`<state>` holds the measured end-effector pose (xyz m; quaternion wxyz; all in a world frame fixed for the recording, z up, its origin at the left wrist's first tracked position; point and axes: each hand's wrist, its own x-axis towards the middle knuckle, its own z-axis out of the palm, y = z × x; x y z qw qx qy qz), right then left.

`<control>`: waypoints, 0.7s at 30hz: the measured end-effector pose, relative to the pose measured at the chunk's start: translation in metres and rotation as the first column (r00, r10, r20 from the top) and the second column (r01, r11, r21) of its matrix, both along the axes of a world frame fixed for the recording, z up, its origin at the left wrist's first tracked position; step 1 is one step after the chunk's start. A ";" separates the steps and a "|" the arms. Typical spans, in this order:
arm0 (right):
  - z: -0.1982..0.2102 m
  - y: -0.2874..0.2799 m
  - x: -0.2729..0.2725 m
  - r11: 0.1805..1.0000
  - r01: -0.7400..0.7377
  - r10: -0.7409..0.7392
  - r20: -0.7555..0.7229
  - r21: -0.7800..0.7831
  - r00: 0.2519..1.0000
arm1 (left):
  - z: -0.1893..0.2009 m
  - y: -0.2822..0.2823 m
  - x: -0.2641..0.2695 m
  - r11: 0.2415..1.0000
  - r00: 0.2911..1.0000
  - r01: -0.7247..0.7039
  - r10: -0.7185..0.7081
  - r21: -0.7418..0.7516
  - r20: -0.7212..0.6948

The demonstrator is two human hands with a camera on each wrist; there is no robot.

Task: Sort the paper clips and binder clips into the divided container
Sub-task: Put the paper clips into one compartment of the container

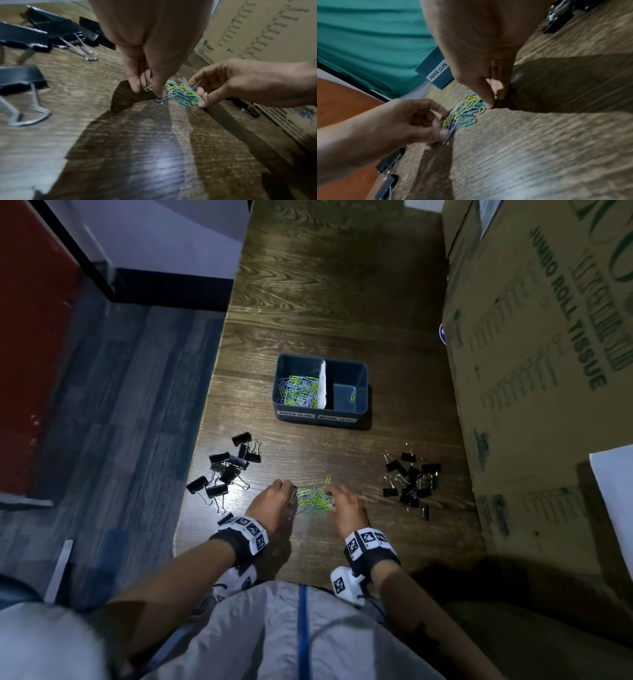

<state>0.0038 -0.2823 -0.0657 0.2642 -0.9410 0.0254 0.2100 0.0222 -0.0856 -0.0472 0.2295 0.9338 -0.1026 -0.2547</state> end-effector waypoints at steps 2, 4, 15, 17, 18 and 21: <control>0.004 0.008 0.004 0.999 -0.006 0.006 0.002 0.037 1.000 | -0.001 -0.008 0.002 1.000 1.000 0.023 -0.023 -0.012 0.008; 0.005 0.009 0.007 0.998 0.014 -0.015 0.018 0.065 1.000 | 0.000 -0.010 0.002 0.998 0.998 0.052 -0.050 -0.043 0.034; 0.015 -0.007 0.016 0.942 -0.279 0.262 -0.114 -0.185 0.958 | -0.006 0.019 -0.013 0.946 0.956 0.219 -0.257 0.237 0.141; 0.015 0.004 0.011 0.929 -0.314 0.302 -0.089 -0.197 0.949 | -0.007 0.010 -0.010 0.950 0.952 0.240 -0.271 0.202 0.142; 0.015 0.009 0.008 0.930 -0.313 0.308 -0.056 -0.194 0.950 | -0.005 0.004 -0.008 0.954 0.957 0.232 -0.258 0.190 0.130; 0.016 0.021 0.002 0.945 -0.287 0.294 0.020 -0.158 0.956 | -0.003 -0.011 -0.002 0.951 0.961 0.245 -0.264 0.190 0.081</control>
